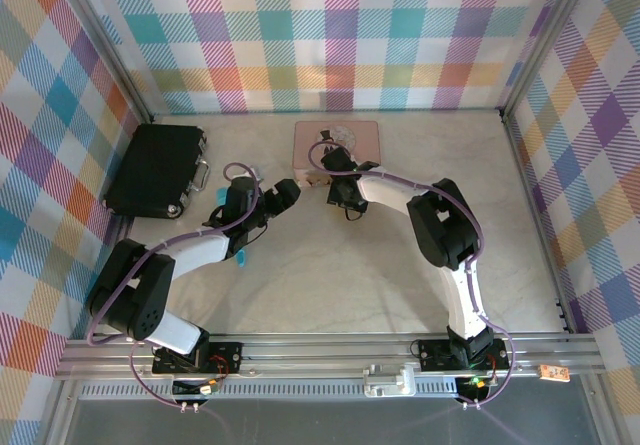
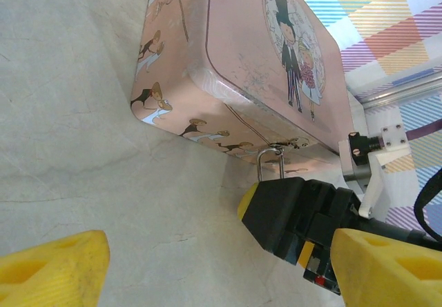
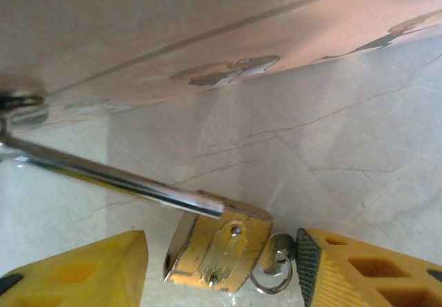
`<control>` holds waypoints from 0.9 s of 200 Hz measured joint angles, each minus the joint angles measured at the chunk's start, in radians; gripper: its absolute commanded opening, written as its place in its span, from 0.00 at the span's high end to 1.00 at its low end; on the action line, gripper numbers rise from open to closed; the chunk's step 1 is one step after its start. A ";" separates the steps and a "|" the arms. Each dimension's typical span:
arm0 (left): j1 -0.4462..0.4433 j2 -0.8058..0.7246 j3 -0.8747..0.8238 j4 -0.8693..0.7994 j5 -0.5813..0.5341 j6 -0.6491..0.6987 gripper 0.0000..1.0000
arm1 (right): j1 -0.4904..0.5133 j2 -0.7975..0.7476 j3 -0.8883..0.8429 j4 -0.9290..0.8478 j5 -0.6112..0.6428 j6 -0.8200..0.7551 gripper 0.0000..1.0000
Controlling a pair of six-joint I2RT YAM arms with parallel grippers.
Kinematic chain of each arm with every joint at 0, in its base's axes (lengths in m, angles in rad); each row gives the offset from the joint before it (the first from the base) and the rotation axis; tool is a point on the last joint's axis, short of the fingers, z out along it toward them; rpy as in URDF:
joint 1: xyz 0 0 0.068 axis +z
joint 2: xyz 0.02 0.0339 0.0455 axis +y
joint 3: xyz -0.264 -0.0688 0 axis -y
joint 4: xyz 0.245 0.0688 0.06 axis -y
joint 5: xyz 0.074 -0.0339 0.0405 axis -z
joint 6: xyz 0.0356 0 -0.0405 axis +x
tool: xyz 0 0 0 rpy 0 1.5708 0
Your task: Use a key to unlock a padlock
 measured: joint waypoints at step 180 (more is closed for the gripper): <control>0.020 -0.091 -0.070 -0.023 -0.044 -0.005 0.16 | -0.008 0.004 -0.024 0.149 0.084 -0.438 0.80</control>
